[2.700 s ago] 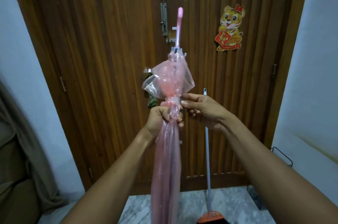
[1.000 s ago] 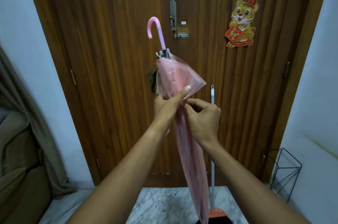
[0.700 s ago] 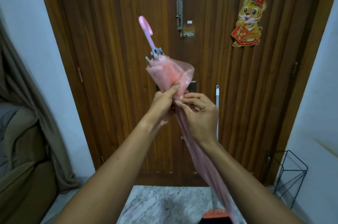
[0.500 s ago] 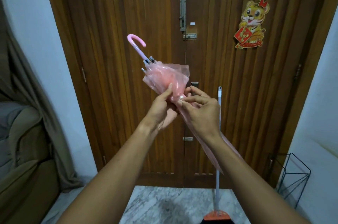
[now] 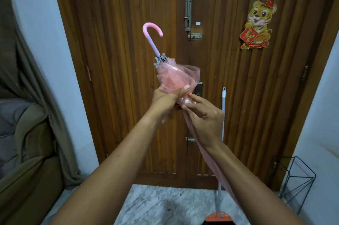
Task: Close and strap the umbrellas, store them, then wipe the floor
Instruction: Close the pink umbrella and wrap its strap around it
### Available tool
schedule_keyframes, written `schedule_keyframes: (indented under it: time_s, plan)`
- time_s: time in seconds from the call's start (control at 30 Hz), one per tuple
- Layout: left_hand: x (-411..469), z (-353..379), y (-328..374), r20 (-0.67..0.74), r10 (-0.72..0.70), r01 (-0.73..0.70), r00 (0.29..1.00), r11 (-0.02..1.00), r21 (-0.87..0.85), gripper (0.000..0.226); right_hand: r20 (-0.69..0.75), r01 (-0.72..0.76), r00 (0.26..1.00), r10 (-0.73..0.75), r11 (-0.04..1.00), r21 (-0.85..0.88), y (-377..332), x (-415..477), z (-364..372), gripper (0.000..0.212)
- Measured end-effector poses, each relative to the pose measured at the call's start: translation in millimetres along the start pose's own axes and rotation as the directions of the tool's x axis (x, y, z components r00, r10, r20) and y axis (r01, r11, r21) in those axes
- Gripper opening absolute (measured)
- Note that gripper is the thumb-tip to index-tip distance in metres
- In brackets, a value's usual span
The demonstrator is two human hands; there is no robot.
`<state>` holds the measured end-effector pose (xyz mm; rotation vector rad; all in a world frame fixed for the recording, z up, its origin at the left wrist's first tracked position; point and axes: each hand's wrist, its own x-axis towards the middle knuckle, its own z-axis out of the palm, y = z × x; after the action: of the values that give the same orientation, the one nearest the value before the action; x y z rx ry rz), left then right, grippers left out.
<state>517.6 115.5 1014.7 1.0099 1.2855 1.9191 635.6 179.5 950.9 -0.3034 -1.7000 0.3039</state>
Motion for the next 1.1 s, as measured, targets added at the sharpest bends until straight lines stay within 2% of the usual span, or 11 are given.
schedule_keyframes:
  time_s: [0.1,0.27,0.4,0.57,0.73,0.83,0.93,1.1]
  plan:
    - [-2,-8,-2,0.076,0.102,-0.108,0.992,0.991,0.08,0.033,-0.021,-0.05,0.998,0.052,0.995,0.085,-1,3,-4,0.018]
    - [0,-4,0,0.012,0.191,-0.191,0.981,0.977,0.095,0.017,-0.082,-0.01,0.997,0.017,0.997,0.081,-6,10,-7,0.014]
    - [1,-1,2,0.015,0.197,-0.197,0.98,0.977,0.076,0.014,-0.089,-0.01,0.996,0.016,0.998,0.069,-6,17,-10,0.012]
    - [0,2,-7,0.03,0.221,-0.222,0.975,0.973,0.063,0.026,-0.055,0.059,0.997,-0.062,0.997,-0.051,-4,19,-13,0.02]
    - [2,4,-5,0.056,0.254,-0.256,0.965,0.966,0.035,0.013,-0.057,0.07,0.996,-0.074,0.994,-0.079,2,20,-16,0.024]
    - [1,1,-4,0.096,0.262,-0.267,0.96,0.963,0.043,0.009,-0.057,-0.031,0.998,0.032,0.999,0.013,2,28,-21,0.009]
    - [0,-1,-6,0.128,0.259,-0.265,0.957,0.964,0.033,0.01,0.034,-0.207,0.978,0.204,0.965,0.161,1,33,-27,0.005]
    - [-3,-4,-8,0.145,0.231,-0.236,0.962,0.972,0.016,0.011,0.291,-0.52,0.852,0.436,0.772,0.366,6,38,-36,0.007]
